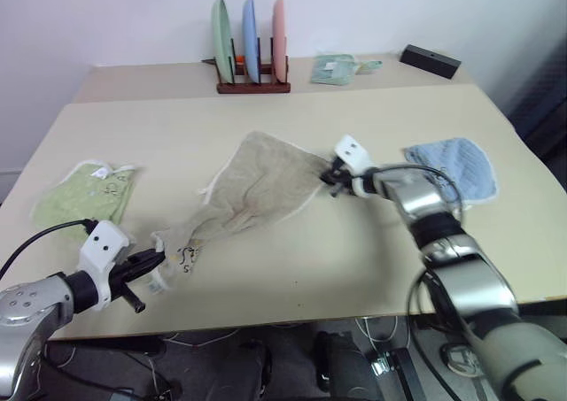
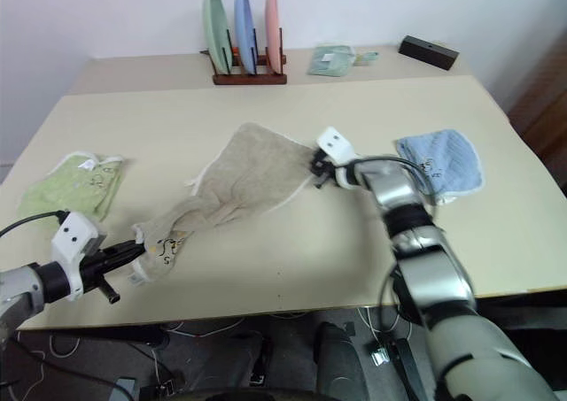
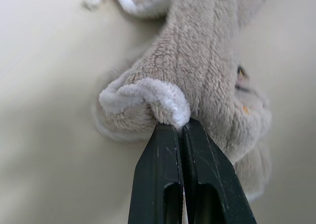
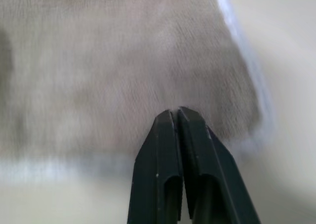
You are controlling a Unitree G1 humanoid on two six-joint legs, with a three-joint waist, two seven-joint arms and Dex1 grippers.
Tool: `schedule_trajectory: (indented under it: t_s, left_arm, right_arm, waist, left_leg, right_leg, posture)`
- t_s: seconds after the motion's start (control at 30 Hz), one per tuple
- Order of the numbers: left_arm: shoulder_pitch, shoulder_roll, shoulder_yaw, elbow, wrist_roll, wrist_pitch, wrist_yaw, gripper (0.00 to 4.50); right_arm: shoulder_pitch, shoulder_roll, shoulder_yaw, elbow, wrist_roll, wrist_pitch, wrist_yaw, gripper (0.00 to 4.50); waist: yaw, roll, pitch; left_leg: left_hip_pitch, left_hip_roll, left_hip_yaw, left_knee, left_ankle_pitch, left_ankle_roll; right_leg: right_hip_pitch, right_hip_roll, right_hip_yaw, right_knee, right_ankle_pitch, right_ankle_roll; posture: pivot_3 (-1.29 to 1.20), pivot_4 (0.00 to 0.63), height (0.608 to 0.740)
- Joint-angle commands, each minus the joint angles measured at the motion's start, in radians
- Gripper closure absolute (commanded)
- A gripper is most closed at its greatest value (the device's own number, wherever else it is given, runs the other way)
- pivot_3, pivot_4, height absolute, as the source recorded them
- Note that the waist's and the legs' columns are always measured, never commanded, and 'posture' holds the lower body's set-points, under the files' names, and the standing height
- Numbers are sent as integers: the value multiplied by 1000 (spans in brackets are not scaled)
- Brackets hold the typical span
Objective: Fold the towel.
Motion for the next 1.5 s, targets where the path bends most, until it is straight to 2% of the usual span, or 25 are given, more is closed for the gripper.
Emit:
schedule_trajectory:
  t_s: [0.03,0.1,0.17,0.27,0.3,0.37,0.43,0.53,0.63,0.9,1.1,1.17,1.23,1.43,1.5]
  left_arm:
    - [-52,-9,-29,18,5,-34,8,4500]
    - [-84,-8,-58,37,6,-40,0,4500]
    - [-114,-7,-85,52,3,-39,-9,4500]
    - [-152,-5,-126,71,8,-45,-18,4500]
    - [-165,-6,-138,78,9,-49,-21,4500]
    - [-178,-7,-154,85,8,-54,-23,4500]
    - [-184,-8,-161,88,7,-56,-23,4500]
    - [-183,-12,-159,86,-2,-52,-18,4500]
    - [-177,-12,-159,81,-3,-52,-14,4500]
    - [-123,-24,-141,30,-11,-43,12,4500]
    - [-105,-27,-136,11,-17,-36,25,4500]
    - [-101,-28,-139,10,-15,-39,26,4500]
    - [-94,-29,-142,15,-10,-49,24,4500]
    - [-90,-23,-138,29,-6,-66,11,4500]
    - [-93,-22,-138,34,-5,-69,10,4500]
  right_arm:
    - [225,-154,0,-423,93,132,173,4421]
    - [304,-196,-20,-577,130,205,168,4421]
    - [323,-194,-39,-644,142,256,128,4421]
    - [284,-154,-62,-634,146,298,54,4421]
    - [253,-131,-66,-609,151,308,33,4195]
    - [201,-99,-53,-566,146,303,8,3663]
    - [164,-77,-34,-531,138,295,-9,2832]
    - [42,39,4,-360,98,298,-113,1301]
    - [-44,116,21,-198,61,261,-182,28]
    - [-254,247,6,290,3,105,-341,28]
    - [-322,278,7,466,-32,27,-381,28]
    - [-329,295,-13,481,-9,34,-360,533]
    - [-333,313,-46,491,24,64,-347,1263]
    - [-332,326,-102,487,60,103,-331,4336]
    - [-330,322,-122,473,71,118,-333,4464]
  waist:
    - [3,1,0]
    - [-10,0,0]
    - [-25,0,0]
    - [-34,1,0]
    - [-34,1,0]
    - [-32,1,0]
    - [-30,1,0]
    - [-29,0,0]
    - [-35,0,0]
    - [-35,0,0]
    - [-37,0,-1]
    - [-37,0,-1]
    - [-38,1,-1]
    - [-35,1,-1]
    - [-34,1,-1]
  left_leg:
    - [0,0,0,0,0,0]
    - [1,1,2,0,-3,5]
    - [2,3,3,0,-4,6]
    - [4,4,4,0,-3,6]
    - [4,4,4,0,-3,5]
    - [3,3,4,0,-3,5]
    - [2,3,4,0,-2,3]
    - [1,3,3,0,0,0]
    - [1,2,5,0,0,-1]
    - [-1,2,5,-1,1,-1]
    - [1,2,5,-1,1,-2]
    - [1,2,5,-1,1,-2]
    - [2,2,4,-1,1,-2]
    - [2,2,4,-1,1,-2]
    - [2,2,4,-1,1,-2]
  right_leg:
    - [0,0,0,0,0,0]
    - [1,0,0,0,0,1]
    - [1,0,1,1,0,0]
    - [0,0,1,2,0,0]
    - [0,0,1,2,0,0]
    - [0,0,1,2,0,0]
    - [-1,0,1,2,0,0]
    - [-1,-1,1,0,0,0]
    - [-2,-1,2,1,1,-1]
    - [-5,0,3,2,1,-1]
    - [-4,1,3,3,1,-1]
    - [-3,1,3,3,1,-1]
    - [-3,1,3,3,1,-1]
    - [-3,1,3,3,1,-1]
    - [-3,1,3,3,1,-1]
  posture:
    - [0,150,740]
    - [0,150,740]
    - [0,150,740]
    - [0,150,740]
    - [0,150,740]
    - [0,150,740]
    - [0,150,740]
    - [0,150,740]
    - [0,150,740]
    - [0,150,740]
    - [0,150,740]
    - [0,150,740]
    - [0,150,740]
    - [0,150,740]
    - [0,150,740]
